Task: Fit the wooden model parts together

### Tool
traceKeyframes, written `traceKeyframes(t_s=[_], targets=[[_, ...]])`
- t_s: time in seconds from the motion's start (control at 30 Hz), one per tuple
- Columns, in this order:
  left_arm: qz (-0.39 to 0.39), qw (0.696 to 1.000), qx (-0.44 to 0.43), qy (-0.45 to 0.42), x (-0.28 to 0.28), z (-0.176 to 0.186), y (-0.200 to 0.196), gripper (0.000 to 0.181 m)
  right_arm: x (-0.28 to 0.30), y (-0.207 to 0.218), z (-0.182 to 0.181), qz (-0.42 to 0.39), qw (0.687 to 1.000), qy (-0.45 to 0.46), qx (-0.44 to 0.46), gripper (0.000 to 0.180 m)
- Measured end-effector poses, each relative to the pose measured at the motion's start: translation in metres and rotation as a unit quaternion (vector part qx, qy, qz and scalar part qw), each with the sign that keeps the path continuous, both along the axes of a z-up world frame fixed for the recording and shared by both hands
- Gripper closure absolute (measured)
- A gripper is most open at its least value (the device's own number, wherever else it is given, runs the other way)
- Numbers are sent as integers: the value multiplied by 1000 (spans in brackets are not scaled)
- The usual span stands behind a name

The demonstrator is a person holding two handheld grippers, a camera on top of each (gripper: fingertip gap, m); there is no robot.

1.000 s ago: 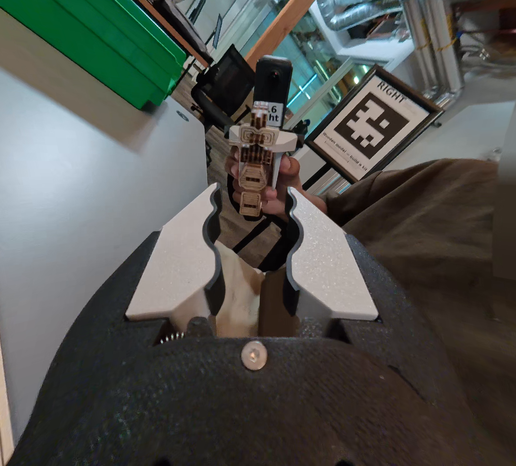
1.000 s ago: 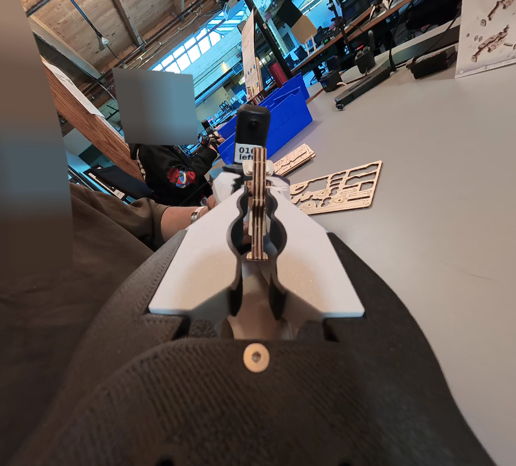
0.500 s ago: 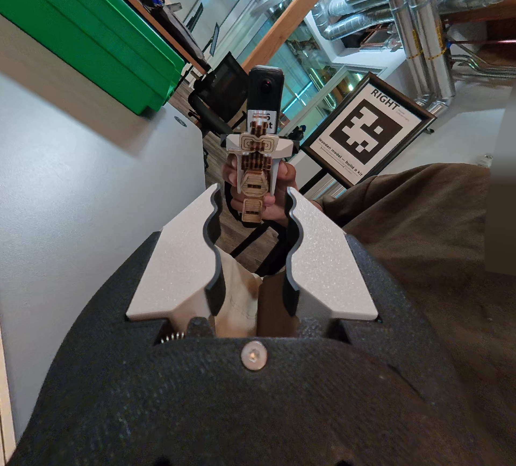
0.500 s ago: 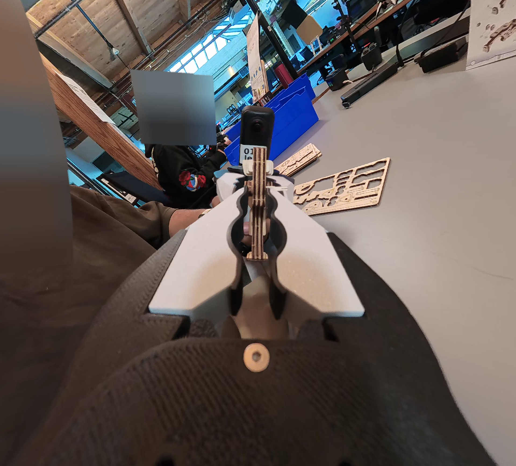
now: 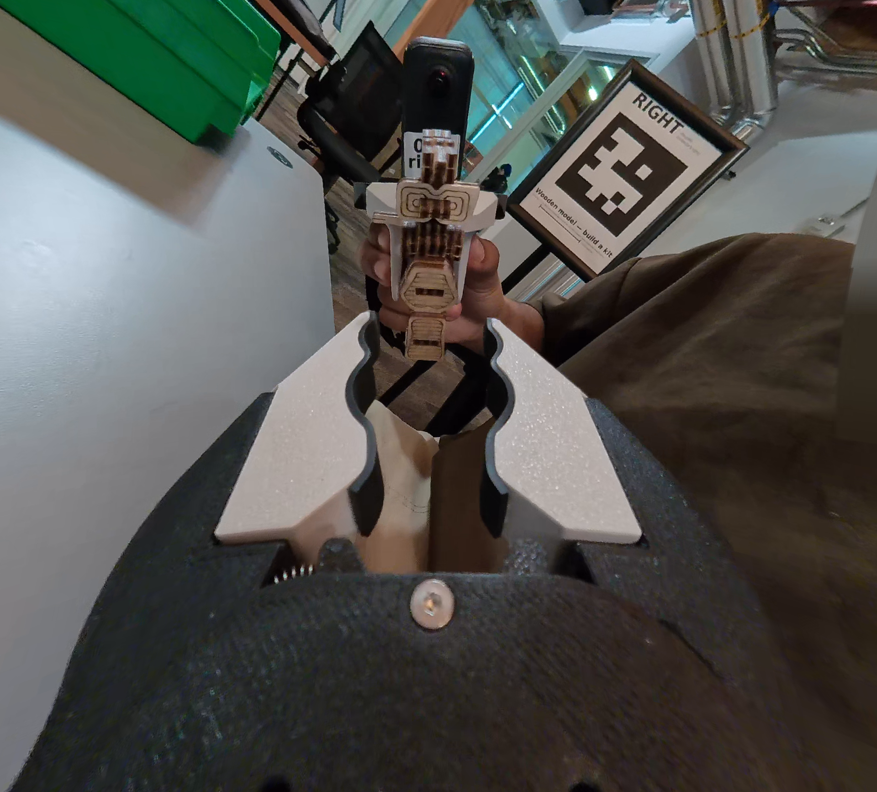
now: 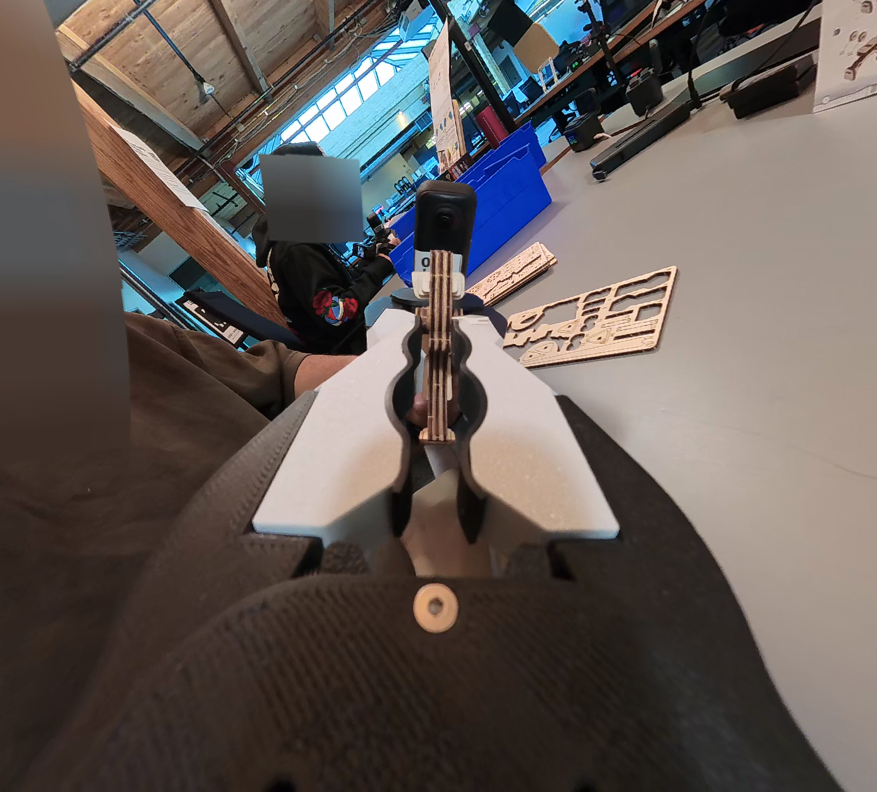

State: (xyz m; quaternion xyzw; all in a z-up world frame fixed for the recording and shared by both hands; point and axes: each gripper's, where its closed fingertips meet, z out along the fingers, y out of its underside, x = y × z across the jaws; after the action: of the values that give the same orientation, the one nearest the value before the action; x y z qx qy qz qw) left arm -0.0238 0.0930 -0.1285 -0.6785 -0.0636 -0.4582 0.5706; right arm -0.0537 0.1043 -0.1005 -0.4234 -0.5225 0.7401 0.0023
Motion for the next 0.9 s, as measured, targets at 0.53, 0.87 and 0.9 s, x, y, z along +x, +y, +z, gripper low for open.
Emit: traceKeyframes(t_s=[0.53, 0.87, 0.9], targets=[[29, 999, 19, 6, -11, 7, -1, 139, 2, -5, -3, 10, 1000, -4, 3, 170], [56, 998, 29, 11, -21, 13, -2, 139, 2, -13, -12, 16, 999, -7, 38, 170], [56, 998, 30, 10, -21, 14, -3, 140, 1, -13, -13, 15, 999, -6, 44, 170]])
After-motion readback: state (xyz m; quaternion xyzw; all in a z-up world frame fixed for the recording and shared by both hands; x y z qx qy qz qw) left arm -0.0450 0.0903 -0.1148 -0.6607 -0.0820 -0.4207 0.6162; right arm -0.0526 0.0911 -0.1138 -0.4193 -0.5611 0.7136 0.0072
